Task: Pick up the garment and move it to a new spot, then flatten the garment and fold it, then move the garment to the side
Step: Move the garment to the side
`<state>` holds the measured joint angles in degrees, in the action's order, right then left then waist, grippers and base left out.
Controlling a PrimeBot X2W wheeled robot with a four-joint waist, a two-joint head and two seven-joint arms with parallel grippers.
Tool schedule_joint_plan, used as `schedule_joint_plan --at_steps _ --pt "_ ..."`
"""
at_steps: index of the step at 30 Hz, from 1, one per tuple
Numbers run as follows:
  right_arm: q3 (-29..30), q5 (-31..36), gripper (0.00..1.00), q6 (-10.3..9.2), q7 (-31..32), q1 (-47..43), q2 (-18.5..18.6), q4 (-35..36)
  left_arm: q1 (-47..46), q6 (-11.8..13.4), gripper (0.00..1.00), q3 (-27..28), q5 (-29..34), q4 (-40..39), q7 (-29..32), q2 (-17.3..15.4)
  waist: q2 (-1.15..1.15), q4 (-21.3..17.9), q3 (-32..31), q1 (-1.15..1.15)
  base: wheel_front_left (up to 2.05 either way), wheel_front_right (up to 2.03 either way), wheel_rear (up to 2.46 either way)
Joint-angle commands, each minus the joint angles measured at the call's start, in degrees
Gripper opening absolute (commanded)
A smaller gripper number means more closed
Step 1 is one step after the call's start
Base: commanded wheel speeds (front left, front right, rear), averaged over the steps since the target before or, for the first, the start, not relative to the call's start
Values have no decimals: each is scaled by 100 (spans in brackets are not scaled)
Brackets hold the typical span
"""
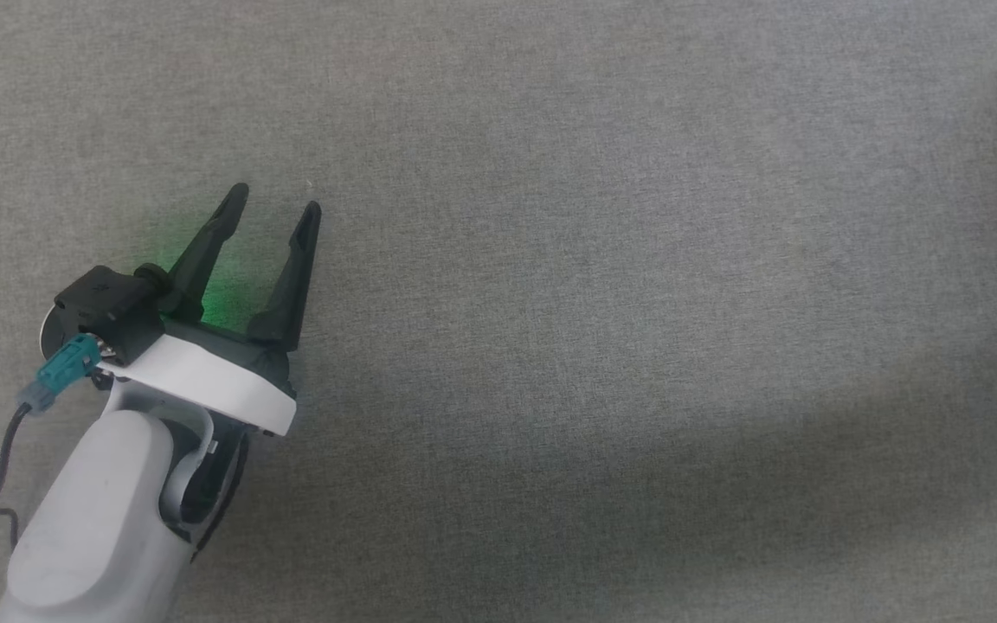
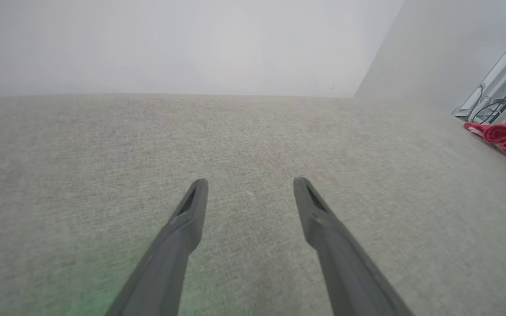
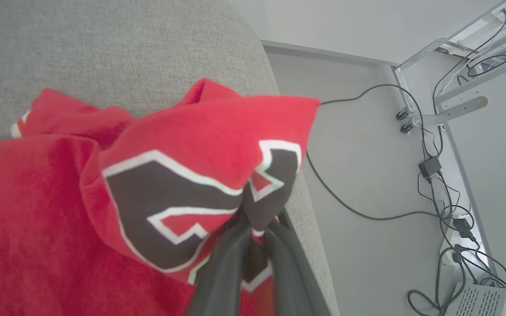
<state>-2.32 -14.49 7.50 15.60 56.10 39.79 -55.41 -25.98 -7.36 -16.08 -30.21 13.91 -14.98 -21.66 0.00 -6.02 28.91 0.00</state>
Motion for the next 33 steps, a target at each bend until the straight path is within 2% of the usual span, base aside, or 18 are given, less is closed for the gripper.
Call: schedule_joint_plan --at_steps 1,2,3,16,25,33 --pt "-4 64 2 -2 -84 123 -32 -94 -60 -15 100 20 -12 8 -22 -34 0 13 2 0 0 0 0" --pt "17 82 42 -2 -124 165 -42 -165 -59 -15 100 38 -19 -6 -22 -37 0 15 0 0 0 0 0" --pt "36 129 100 -2 -183 242 -76 -266 -31 -15 100 82 -48 -28 -22 -36 0 16 -27 0 0 0 0" --pt "155 114 100 -2 -475 445 -226 -691 381 -13 100 419 -207 -110 -22 5 0 57 -598 0 0 0 0" --pt "-49 -305 100 -2 -906 68 -607 -646 874 -12 100 630 -403 207 -21 7 0 291 -1380 0 0 0 0" --pt "-296 -890 100 -2 -1449 -581 -1041 -300 1357 -12 100 794 -567 569 -22 -46 0 533 -2087 0 0 0 0"
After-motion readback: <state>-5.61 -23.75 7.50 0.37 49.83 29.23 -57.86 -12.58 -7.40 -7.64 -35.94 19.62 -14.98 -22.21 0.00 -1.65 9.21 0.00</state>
